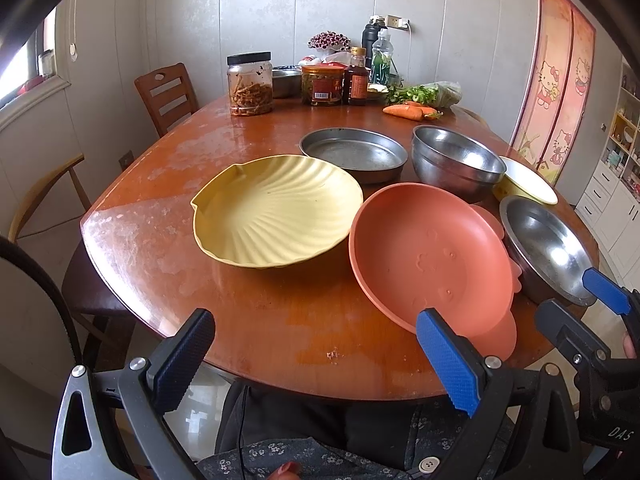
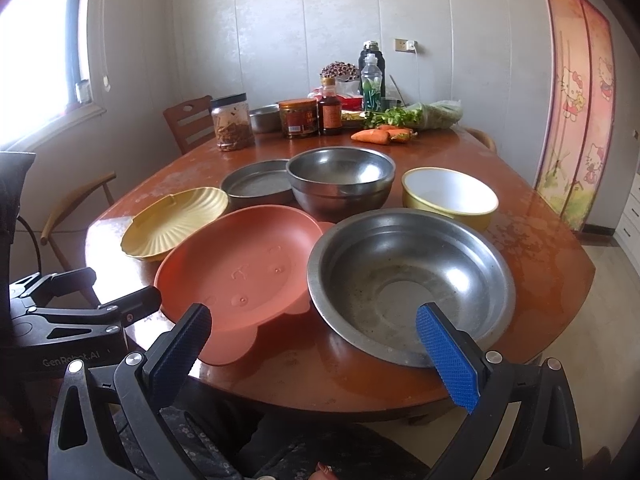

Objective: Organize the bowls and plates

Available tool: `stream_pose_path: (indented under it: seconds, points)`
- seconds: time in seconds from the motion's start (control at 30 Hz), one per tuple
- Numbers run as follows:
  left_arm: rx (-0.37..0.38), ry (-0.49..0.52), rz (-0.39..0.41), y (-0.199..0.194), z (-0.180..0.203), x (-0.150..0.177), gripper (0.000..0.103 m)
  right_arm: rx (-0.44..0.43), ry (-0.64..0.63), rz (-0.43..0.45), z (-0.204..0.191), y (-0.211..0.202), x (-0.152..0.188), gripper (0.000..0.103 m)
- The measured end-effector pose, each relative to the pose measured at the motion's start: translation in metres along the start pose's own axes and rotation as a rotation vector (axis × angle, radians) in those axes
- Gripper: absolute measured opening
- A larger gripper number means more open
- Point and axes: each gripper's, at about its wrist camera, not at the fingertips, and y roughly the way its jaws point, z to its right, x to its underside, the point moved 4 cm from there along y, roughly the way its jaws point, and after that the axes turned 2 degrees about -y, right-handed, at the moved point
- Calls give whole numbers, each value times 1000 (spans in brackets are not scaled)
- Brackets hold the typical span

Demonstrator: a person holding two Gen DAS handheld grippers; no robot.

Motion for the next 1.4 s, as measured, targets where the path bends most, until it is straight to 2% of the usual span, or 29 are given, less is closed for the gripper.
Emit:
stream_pose_path:
  seconds: [1.4]
  points:
    - [-3, -16, 12, -2, -7, 0, 101, -29, 8, 6, -4, 2, 0, 102]
